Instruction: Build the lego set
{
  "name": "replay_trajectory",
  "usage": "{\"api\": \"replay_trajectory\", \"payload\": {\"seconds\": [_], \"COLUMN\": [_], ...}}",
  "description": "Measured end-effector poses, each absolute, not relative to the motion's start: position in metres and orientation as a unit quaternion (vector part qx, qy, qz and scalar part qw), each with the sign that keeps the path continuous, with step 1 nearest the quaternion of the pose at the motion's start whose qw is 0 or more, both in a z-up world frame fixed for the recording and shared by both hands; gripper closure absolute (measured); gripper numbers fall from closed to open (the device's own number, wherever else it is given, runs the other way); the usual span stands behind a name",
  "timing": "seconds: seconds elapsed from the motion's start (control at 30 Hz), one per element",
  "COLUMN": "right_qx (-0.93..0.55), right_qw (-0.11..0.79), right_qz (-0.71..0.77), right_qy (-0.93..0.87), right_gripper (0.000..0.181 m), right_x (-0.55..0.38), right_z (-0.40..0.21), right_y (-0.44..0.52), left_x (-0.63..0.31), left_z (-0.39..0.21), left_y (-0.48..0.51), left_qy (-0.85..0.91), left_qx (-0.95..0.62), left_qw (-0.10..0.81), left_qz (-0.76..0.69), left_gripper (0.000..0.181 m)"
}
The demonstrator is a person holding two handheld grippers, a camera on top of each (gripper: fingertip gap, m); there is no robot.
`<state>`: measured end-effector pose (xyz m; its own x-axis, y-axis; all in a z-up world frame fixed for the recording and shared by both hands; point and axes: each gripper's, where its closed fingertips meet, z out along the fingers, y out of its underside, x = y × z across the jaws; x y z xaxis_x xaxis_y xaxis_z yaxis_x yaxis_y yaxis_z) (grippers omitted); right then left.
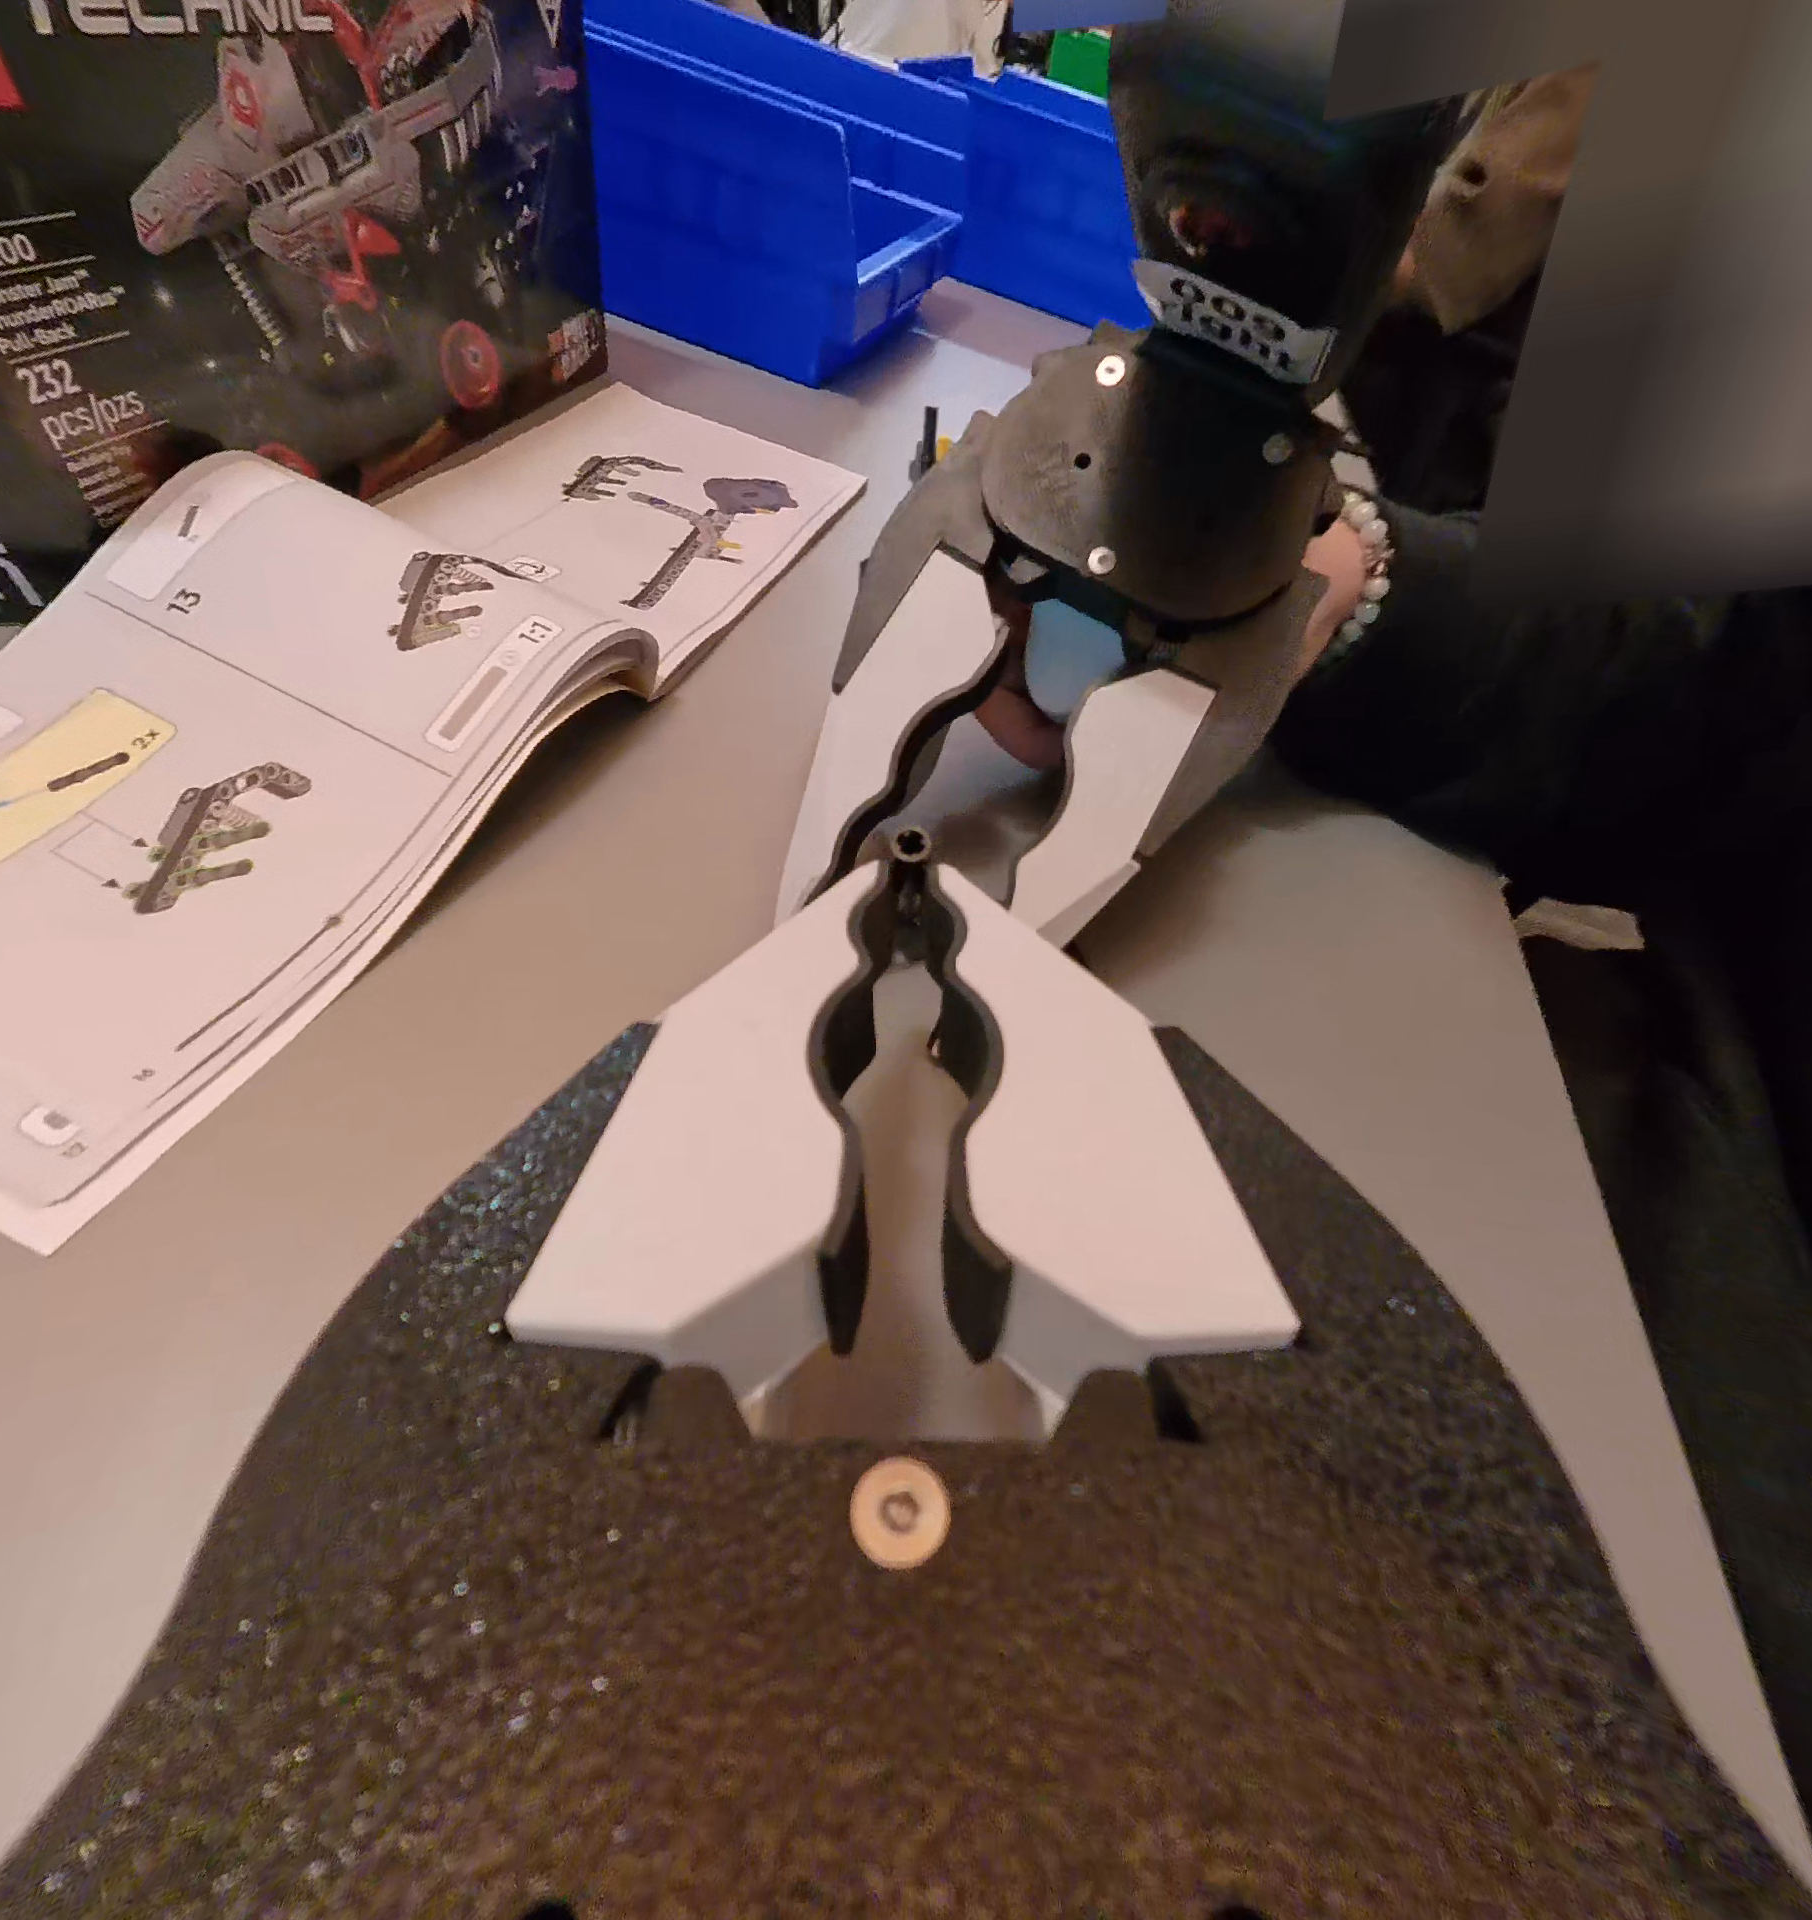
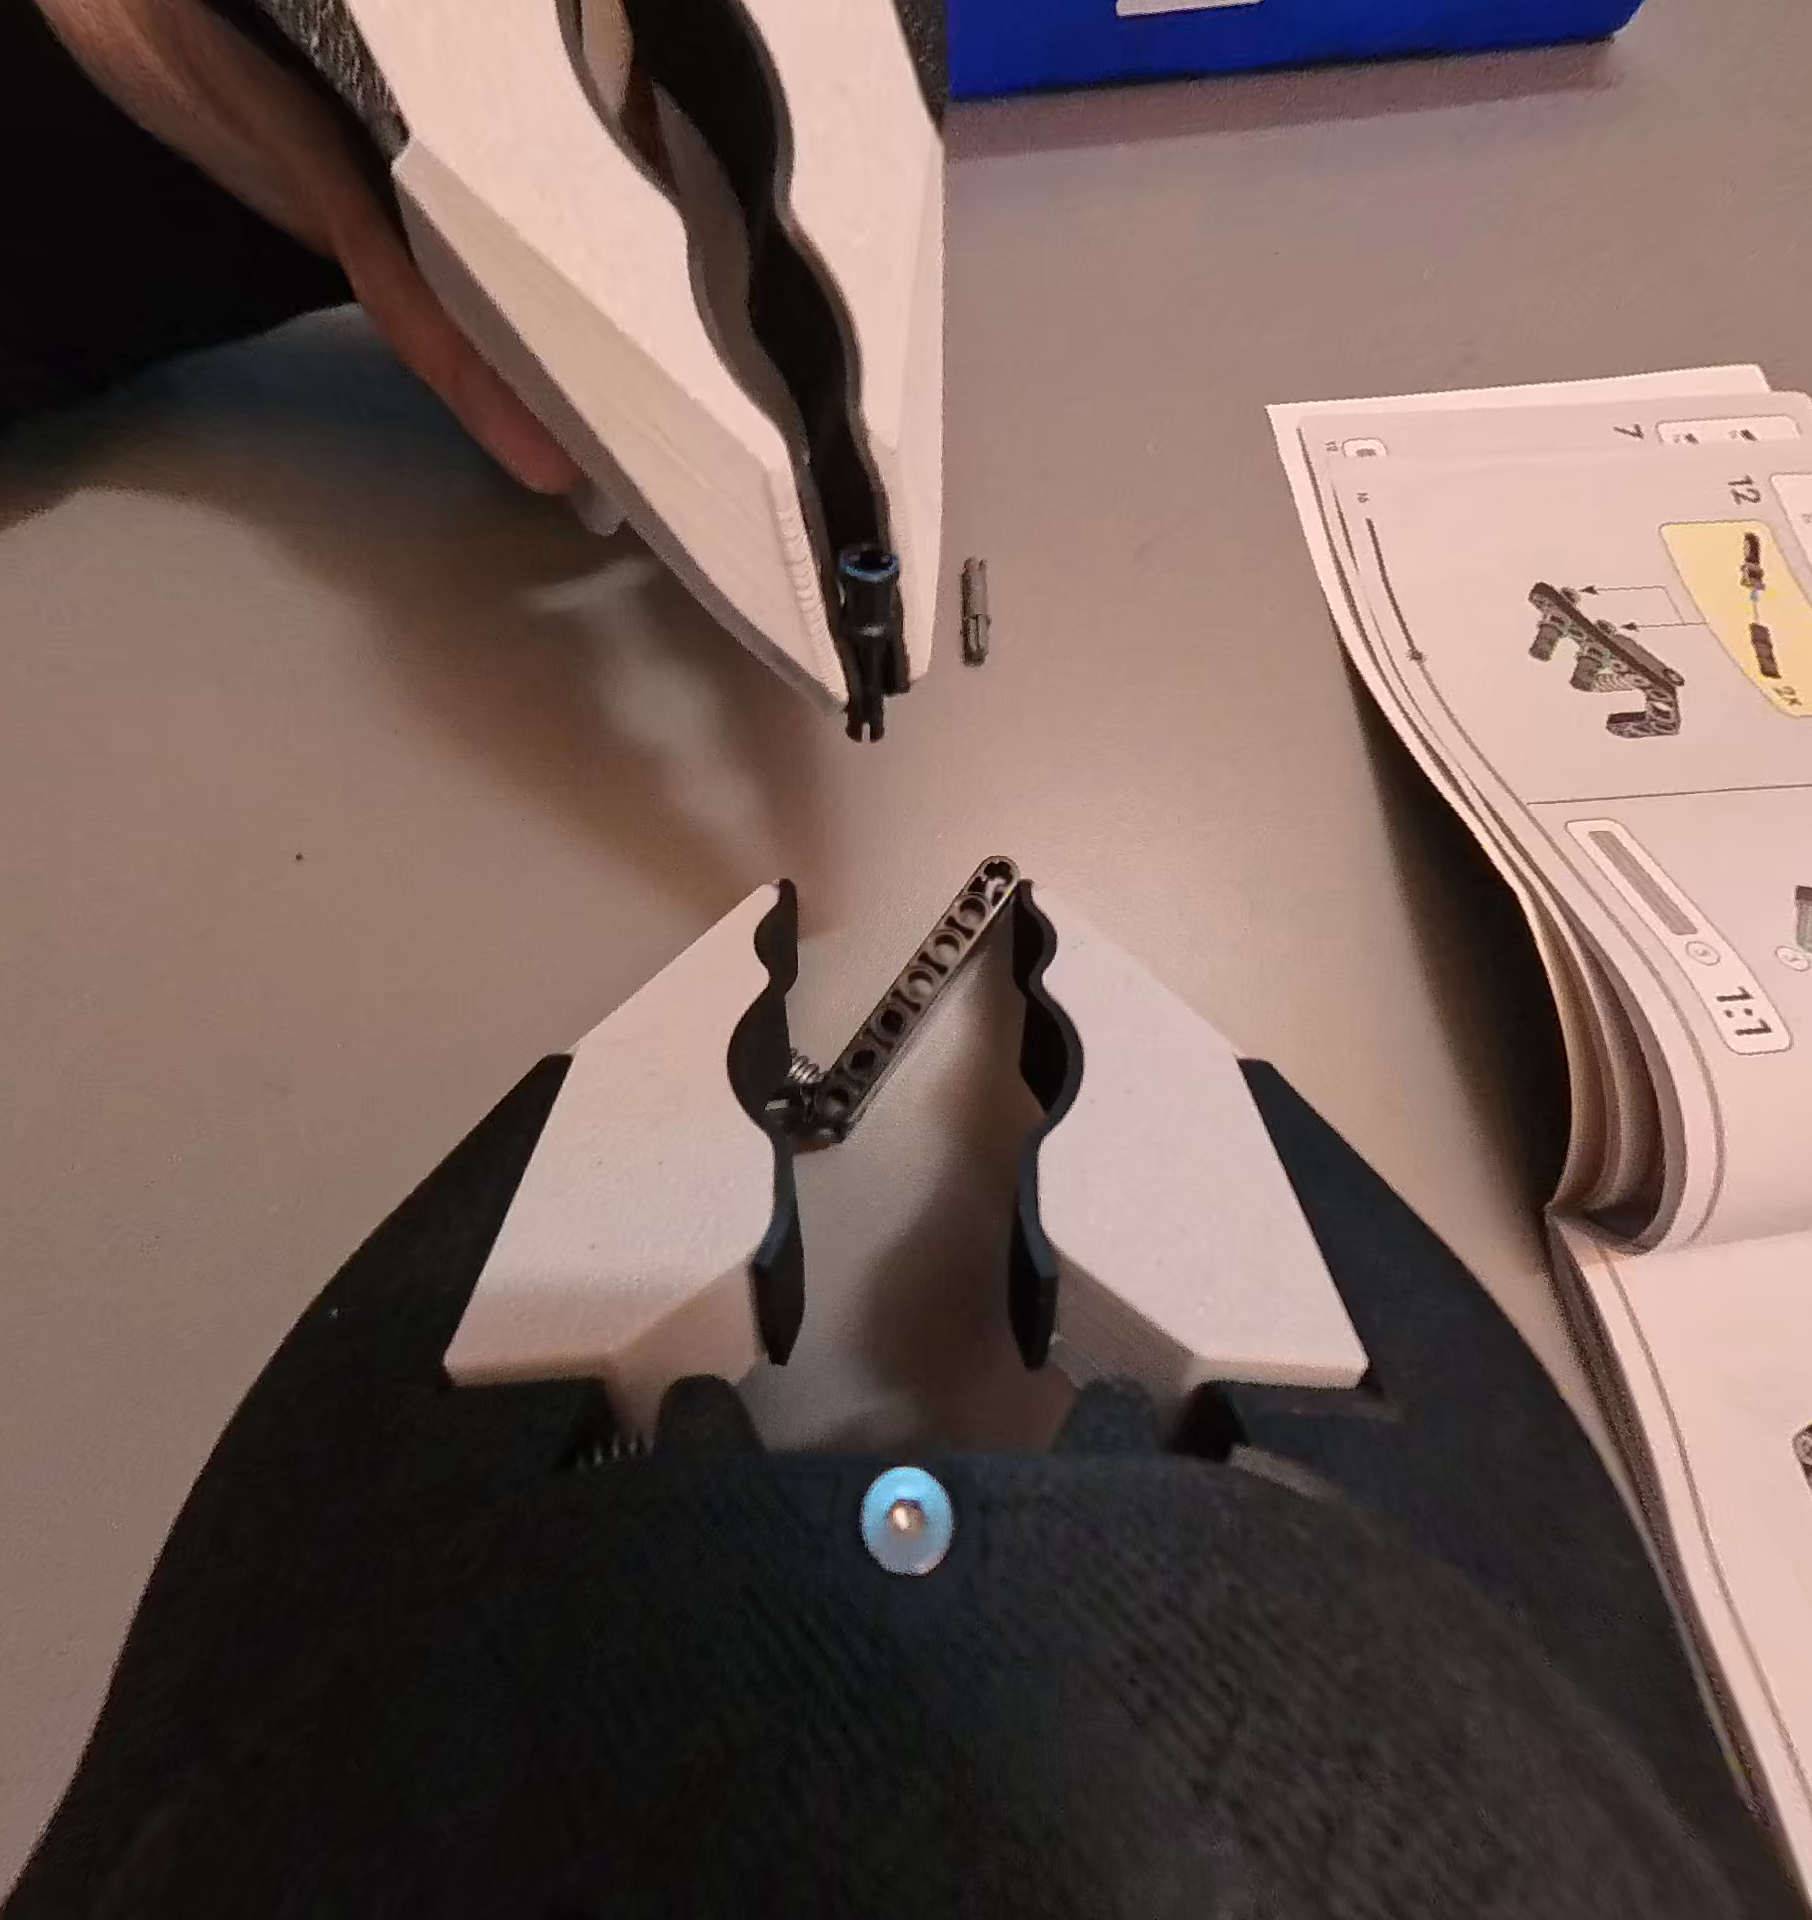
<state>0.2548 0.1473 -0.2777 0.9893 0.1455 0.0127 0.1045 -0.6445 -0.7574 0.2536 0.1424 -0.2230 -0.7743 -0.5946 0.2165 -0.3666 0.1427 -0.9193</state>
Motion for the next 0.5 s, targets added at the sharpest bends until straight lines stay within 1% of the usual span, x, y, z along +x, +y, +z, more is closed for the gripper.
{"api": "replay_trajectory", "payload": {"seconds": [0.1,0.23,0.37,0.4,0.43,0.5], "right_qx": [-0.904,-0.902,-0.907,-0.907,-0.907,-0.906], "right_qw": [0.423,0.427,0.413,0.414,0.414,0.415], "right_qz": [0.027,0.063,0.076,0.074,0.078,0.083], "right_qy": [-0.046,0.0,0.016,0.015,0.012,0.003], "right_gripper": [0.144,0.152,0.157,0.159,0.167,0.175], "right_x": [0.2606,0.2644,0.2645,0.2647,0.2635,0.2605], "right_z": [-0.2725,-0.271,-0.2768,-0.2764,-0.276,-0.2757], "right_y": [0.1453,0.1425,0.1413,0.1413,0.1411,0.1412], "left_x": [0.2538,0.2552,0.2557,0.2558,0.2558,0.2556], "left_z": [-0.2243,-0.222,-0.2222,-0.2225,-0.2228,-0.223], "left_y": [0.1415,0.1427,0.1427,0.1425,0.1424,0.142], "left_qy": [0.756,0.752,0.752,0.752,0.753,0.754], "left_qx": [-0.315,-0.314,-0.315,-0.315,-0.315,-0.315], "left_qw": [0.11,0.118,0.117,0.117,0.118,0.117], "left_qz": [-0.563,-0.568,-0.567,-0.566,-0.566,-0.565], "left_gripper": [0.179,0.179,0.179,0.179,0.179,0.179]}}
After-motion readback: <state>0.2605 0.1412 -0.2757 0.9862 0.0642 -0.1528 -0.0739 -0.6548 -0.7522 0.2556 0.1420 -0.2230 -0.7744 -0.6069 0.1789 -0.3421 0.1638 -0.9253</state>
